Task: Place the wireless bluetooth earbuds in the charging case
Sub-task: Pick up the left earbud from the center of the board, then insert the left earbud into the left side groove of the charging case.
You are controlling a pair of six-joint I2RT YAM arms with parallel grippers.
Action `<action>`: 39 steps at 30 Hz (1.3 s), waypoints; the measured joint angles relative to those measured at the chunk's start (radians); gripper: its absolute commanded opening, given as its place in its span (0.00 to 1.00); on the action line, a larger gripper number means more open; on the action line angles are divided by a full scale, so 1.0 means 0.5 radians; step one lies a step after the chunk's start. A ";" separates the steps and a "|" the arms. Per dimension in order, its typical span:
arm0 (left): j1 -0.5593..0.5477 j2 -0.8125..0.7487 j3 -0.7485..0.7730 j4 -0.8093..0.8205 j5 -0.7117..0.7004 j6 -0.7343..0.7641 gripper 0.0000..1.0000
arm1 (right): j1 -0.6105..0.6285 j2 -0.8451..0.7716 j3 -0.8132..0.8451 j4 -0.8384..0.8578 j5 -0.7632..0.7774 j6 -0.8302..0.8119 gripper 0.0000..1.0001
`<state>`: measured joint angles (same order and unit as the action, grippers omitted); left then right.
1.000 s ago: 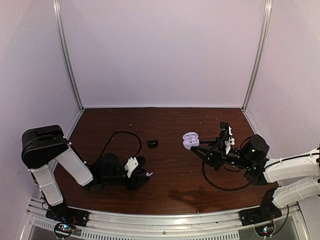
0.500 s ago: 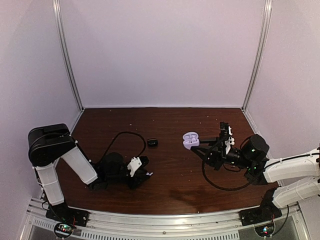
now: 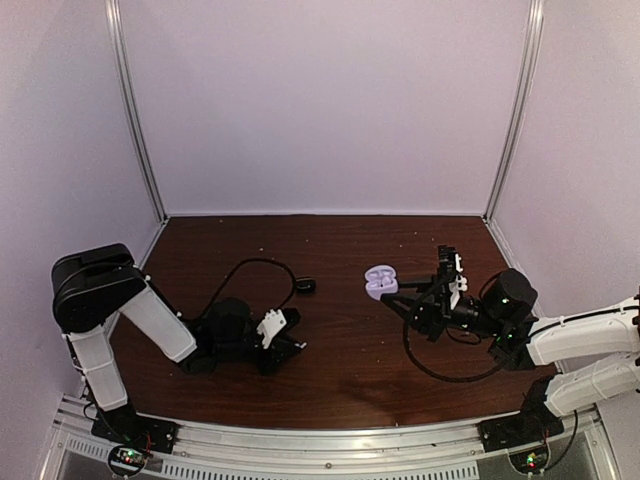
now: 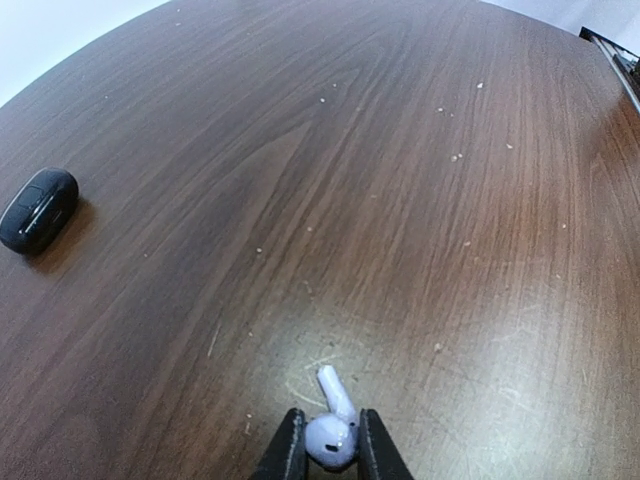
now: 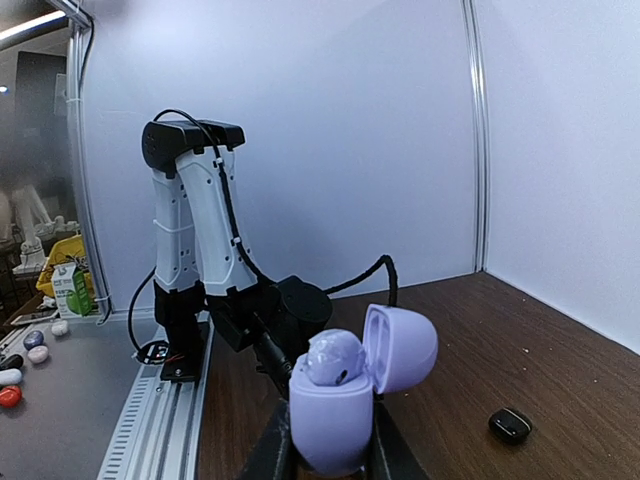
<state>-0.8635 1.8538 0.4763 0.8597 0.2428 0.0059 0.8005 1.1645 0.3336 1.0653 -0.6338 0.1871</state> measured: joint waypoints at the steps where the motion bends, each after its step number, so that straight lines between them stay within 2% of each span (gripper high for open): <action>1: -0.001 -0.021 0.011 -0.053 0.002 -0.008 0.14 | 0.000 0.001 0.000 0.001 0.002 -0.005 0.00; 10: -0.001 -0.455 0.130 -0.613 0.049 -0.189 0.13 | 0.000 0.033 -0.002 -0.023 0.051 -0.155 0.00; 20: -0.001 -0.904 0.643 -1.493 0.339 -0.463 0.12 | 0.002 0.198 -0.089 0.121 0.231 -0.694 0.00; 27: -0.001 -0.944 1.069 -1.968 0.643 -0.557 0.12 | 0.049 0.208 -0.093 0.158 0.379 -1.013 0.00; 39: -0.001 -0.746 1.513 -2.359 1.151 -0.668 0.10 | 0.274 0.140 -0.093 0.038 0.578 -1.305 0.00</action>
<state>-0.8639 1.4807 1.2327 -0.3199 0.8181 -0.3283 0.9375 1.2346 0.2871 1.0843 -0.3447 -0.4652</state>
